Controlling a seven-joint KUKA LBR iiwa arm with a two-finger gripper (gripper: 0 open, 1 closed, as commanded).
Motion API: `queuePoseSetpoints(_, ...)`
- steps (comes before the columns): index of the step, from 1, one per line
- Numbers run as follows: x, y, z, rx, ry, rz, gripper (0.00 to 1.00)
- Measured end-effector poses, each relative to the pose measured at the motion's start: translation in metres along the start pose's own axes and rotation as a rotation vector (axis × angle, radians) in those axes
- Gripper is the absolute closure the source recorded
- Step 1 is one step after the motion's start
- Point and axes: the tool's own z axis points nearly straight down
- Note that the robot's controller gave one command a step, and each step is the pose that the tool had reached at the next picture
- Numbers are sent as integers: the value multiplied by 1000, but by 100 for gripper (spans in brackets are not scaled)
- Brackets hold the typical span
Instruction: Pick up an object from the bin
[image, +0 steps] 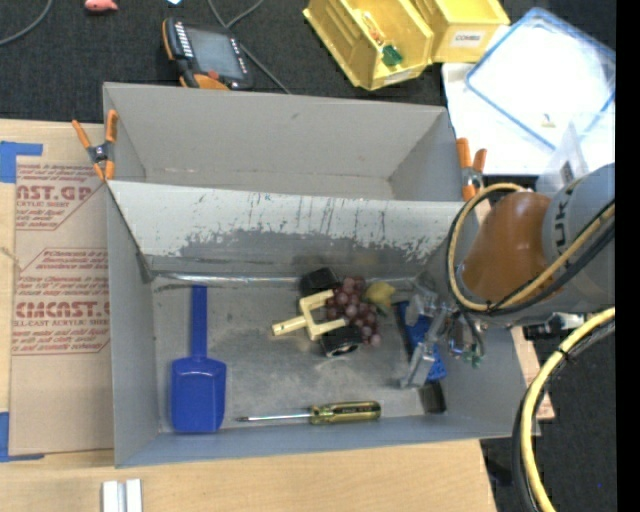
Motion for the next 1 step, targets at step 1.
queuePoseSetpoints(1, -31, 68, 1, 9, 12, -219, 0)
